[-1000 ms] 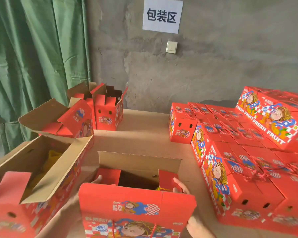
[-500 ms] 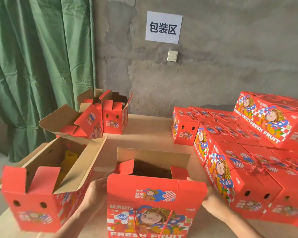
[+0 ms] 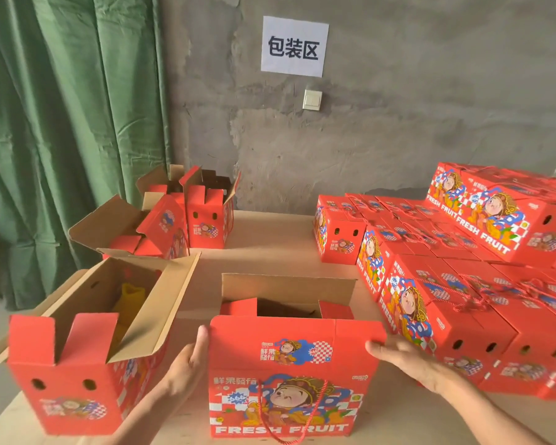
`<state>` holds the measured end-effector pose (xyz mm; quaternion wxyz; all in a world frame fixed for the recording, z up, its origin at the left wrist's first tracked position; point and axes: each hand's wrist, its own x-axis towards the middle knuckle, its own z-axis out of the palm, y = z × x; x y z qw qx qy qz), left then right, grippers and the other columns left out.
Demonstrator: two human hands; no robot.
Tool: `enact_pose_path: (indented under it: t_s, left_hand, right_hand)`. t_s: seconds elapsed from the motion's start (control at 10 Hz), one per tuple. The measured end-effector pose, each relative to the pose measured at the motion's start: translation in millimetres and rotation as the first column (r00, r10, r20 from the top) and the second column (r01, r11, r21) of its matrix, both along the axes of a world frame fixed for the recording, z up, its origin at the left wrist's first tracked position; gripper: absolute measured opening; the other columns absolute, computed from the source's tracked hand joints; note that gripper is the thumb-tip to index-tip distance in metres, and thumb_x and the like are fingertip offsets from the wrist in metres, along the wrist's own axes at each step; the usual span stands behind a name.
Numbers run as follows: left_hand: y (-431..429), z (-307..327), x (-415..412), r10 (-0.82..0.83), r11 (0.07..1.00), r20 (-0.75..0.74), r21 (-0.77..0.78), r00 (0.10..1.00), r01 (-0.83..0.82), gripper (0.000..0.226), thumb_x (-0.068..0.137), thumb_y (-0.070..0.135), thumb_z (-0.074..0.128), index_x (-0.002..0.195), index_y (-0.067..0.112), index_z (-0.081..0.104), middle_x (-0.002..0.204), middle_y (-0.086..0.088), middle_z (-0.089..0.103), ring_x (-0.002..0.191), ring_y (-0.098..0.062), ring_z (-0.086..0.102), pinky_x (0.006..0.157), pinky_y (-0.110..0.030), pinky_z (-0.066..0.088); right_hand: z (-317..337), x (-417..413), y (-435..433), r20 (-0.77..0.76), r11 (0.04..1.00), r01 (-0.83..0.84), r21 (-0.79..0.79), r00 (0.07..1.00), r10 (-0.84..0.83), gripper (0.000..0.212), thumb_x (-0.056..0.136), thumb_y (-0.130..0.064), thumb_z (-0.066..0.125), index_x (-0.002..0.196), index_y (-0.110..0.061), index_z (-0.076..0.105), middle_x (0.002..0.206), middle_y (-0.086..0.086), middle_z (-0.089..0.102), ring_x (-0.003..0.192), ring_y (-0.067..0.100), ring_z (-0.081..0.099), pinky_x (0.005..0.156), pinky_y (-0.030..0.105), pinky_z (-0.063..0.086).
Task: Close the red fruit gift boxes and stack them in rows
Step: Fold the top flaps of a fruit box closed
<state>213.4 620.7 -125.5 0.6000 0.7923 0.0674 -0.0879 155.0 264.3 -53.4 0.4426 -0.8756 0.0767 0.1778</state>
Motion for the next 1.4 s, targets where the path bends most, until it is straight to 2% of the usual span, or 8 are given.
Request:
enact_pose_path:
  t_s: [0.1, 0.2, 0.4, 0.6, 0.8, 1.0, 1.2, 1.4]
  left_hand:
    - [-14.9, 14.4, -14.1, 0.003, 1.0, 0.087, 0.009, 0.996, -0.004, 0.075, 0.084, 0.061, 0.02, 0.097, 0.001, 0.064, 0.103, -0.017, 0.068, 0.102, -0.03, 0.062, 0.098, -0.04, 0.045]
    - [-28.0, 17.5, -21.1, 0.055, 0.998, 0.198, -0.007, 0.979, -0.055, 0.057, 0.085, 0.054, 0.034, 0.103, 0.007, 0.061, 0.102, -0.016, 0.068, 0.092, -0.03, 0.066, 0.088, -0.048, 0.052]
    - [-27.7, 18.0, -1.1, 0.046, 0.987, 0.403, 0.124, 0.914, -0.105, 0.057, 0.092, 0.035, 0.051, 0.145, 0.03, 0.032, 0.132, -0.005, 0.054, 0.11, -0.031, 0.059, 0.092, -0.046, 0.049]
    - [-52.5, 3.2, -1.2, -0.021, 0.902, 0.512, 0.38, 0.859, -0.204, 0.029, 0.09, 0.033, 0.055, 0.109, 0.013, 0.063, 0.108, -0.009, 0.044, 0.095, -0.033, 0.054, 0.077, -0.041, 0.054]
    - [-58.0, 0.1, 3.7, -0.033, 0.82, 0.624, 0.463, 0.781, -0.335, 0.03, 0.094, 0.04, 0.048, 0.089, 0.014, 0.063, 0.092, -0.002, 0.06, 0.083, -0.029, 0.056, 0.073, -0.038, 0.045]
    - [-58.4, -0.7, 6.4, 0.023, 0.813, 0.648, 0.432, 0.761, -0.391, 0.029, 0.094, 0.031, 0.044, 0.086, 0.013, 0.066, 0.09, -0.003, 0.056, 0.078, -0.031, 0.057, 0.066, -0.037, 0.046]
    - [-58.3, -1.6, 6.6, -0.012, 0.815, 0.685, 0.429, 0.729, -0.39, 0.026, 0.09, 0.022, 0.046, 0.086, 0.009, 0.068, 0.088, -0.004, 0.062, 0.074, -0.03, 0.06, 0.064, -0.036, 0.05]
    - [-54.1, 0.1, 7.5, 0.03, 0.803, 0.606, 0.459, 0.795, -0.38, 0.008, 0.085, 0.012, 0.068, 0.089, 0.011, 0.074, 0.096, 0.0, 0.052, 0.073, -0.016, 0.053, 0.062, -0.026, 0.045]
  right_hand:
    - [-20.2, 5.5, 25.8, 0.153, 0.964, 0.206, 0.17, 0.96, -0.233, 0.079, 0.08, -0.07, 0.038, 0.146, -0.028, 0.027, 0.149, -0.011, 0.03, 0.125, 0.0, 0.025, 0.114, 0.031, 0.014]
    - [-31.0, 15.8, 45.3, 0.369, 0.886, 0.361, 0.291, 0.812, -0.452, 0.046, 0.096, -0.034, 0.047, 0.138, -0.016, 0.044, 0.14, -0.001, 0.046, 0.113, 0.002, 0.038, 0.089, 0.007, 0.025]
    - [-45.4, 18.6, 54.7, 0.599, 0.948, 0.313, 0.058, 0.748, -0.284, 0.029, 0.099, -0.017, 0.043, 0.127, -0.017, 0.052, 0.129, -0.008, 0.051, 0.12, 0.003, 0.043, 0.095, 0.007, 0.025]
    - [-56.4, 24.7, 49.8, 0.716, 0.917, 0.398, -0.027, 0.648, -0.26, 0.013, 0.094, -0.005, 0.052, 0.099, -0.006, 0.064, 0.099, 0.003, 0.063, 0.097, 0.017, 0.057, 0.086, 0.018, 0.04]
    - [-58.4, 32.3, 55.9, 0.7, 0.896, 0.444, 0.002, 0.639, -0.318, 0.014, 0.094, -0.009, 0.053, 0.085, -0.014, 0.062, 0.09, 0.004, 0.059, 0.08, 0.017, 0.056, 0.073, 0.027, 0.044]
    - [-59.6, 38.2, 41.9, 0.648, 0.903, 0.429, 0.036, 0.677, -0.347, 0.017, 0.093, -0.012, 0.056, 0.079, -0.008, 0.065, 0.09, 0.006, 0.055, 0.074, 0.009, 0.051, 0.068, 0.02, 0.036]
    - [-62.9, 42.9, 41.2, 0.791, 0.896, 0.444, 0.022, 0.541, -0.287, 0.013, 0.084, 0.004, 0.064, 0.072, 0.007, 0.063, 0.082, 0.015, 0.057, 0.074, 0.021, 0.053, 0.067, 0.023, 0.04]
    - [-65.5, 41.8, 34.6, 0.835, 0.952, 0.305, -0.035, 0.532, -0.139, 0.008, 0.079, 0.01, 0.066, 0.082, 0.002, 0.067, 0.081, 0.01, 0.064, 0.079, 0.026, 0.059, 0.072, 0.021, 0.042]
